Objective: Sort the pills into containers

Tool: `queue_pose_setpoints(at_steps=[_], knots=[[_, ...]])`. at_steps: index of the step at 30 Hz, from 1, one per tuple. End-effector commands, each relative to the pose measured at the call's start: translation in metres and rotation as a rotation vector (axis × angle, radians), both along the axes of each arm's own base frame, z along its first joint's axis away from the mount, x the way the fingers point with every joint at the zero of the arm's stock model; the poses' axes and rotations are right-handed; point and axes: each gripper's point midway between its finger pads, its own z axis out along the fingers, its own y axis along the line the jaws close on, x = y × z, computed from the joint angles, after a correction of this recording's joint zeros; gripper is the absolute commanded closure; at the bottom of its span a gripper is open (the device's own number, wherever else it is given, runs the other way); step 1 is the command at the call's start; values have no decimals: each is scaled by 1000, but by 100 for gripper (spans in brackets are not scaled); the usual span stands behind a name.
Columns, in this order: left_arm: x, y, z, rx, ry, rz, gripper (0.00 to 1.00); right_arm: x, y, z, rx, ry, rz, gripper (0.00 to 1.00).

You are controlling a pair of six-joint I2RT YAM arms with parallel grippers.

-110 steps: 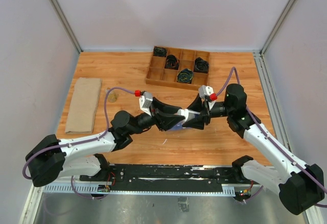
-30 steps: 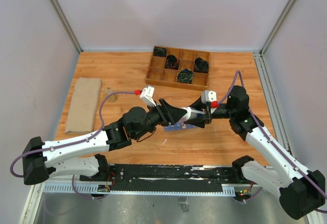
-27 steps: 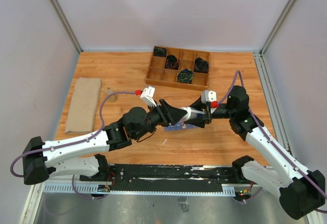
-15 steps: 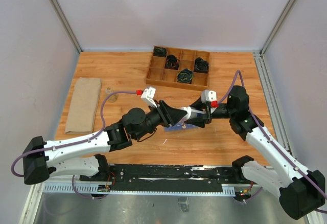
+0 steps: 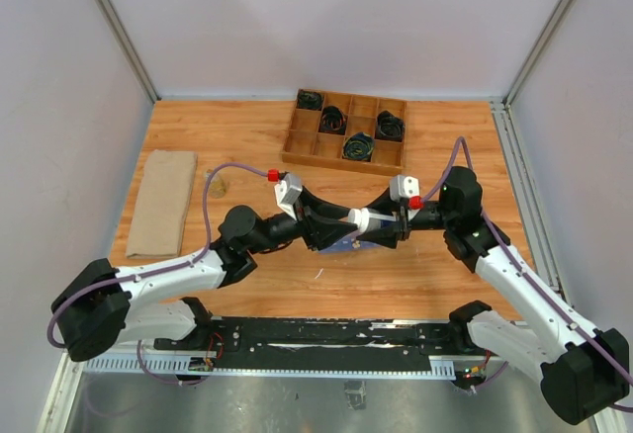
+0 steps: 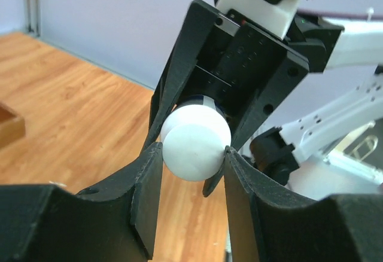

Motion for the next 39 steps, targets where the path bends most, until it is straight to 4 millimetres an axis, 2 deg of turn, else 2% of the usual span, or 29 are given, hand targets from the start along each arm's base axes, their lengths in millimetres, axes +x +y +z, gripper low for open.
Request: queue_pose_setpoints(at_steps=[1,6,12,13,16,20,23,28,34,39], knots=[[-27,-7,14,14,-394,-187,94,3,-2,7,18,-23,-9,88],[-32,-4,24,-25,-526,-230,95,2,-2,8,18,-26,-7,88],[-20,-1,41,-56,-483,-151,95,2,-2,9,20,-29,-7,88],[-16,2,43,-67,-462,-120,92,2,-2,9,20,-31,-7,88],[-8,15,49,-106,-380,-29,53,3,-2,9,19,-31,-10,88],[-15,28,55,-145,-299,-15,23,3,-2,8,18,-28,-9,88],[-21,35,60,-174,-219,-31,11,3,-2,8,16,-27,-10,88],[-31,51,60,-271,-41,-48,8,2,-2,8,16,-28,-9,88],[-22,73,60,-419,194,19,7,3,-2,8,16,-28,-10,88],[-17,74,52,-424,256,81,4,4,-2,6,13,-25,-11,88]])
